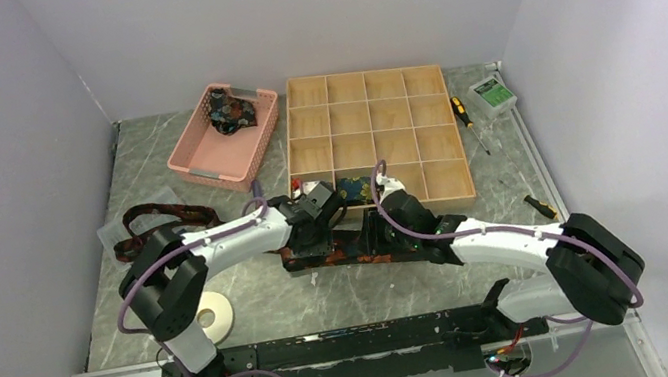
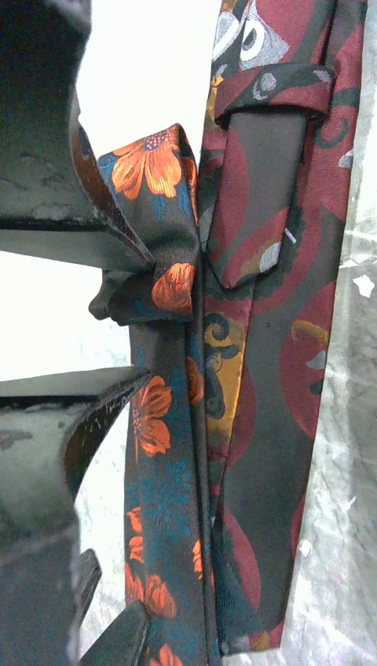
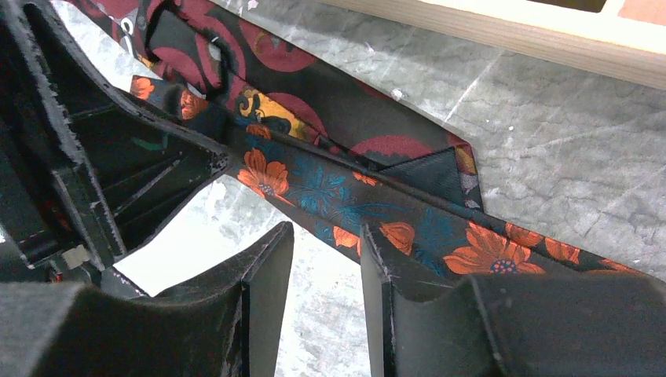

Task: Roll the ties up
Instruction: Roll the tie at the center of the board.

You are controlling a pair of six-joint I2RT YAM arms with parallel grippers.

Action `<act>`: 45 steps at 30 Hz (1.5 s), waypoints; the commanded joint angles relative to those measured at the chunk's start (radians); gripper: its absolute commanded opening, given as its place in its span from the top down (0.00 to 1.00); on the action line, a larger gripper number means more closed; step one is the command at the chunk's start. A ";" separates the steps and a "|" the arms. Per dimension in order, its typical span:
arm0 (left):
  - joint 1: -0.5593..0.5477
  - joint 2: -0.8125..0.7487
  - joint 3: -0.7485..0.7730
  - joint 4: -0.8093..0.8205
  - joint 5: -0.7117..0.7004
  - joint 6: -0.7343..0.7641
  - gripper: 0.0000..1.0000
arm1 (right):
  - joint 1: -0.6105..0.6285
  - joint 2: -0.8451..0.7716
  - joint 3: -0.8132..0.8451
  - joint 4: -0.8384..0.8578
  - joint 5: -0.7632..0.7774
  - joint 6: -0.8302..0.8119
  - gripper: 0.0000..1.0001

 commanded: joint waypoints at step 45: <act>0.431 -0.679 -0.639 0.489 0.332 -0.061 0.32 | 0.019 0.558 0.276 0.402 -0.406 0.279 0.64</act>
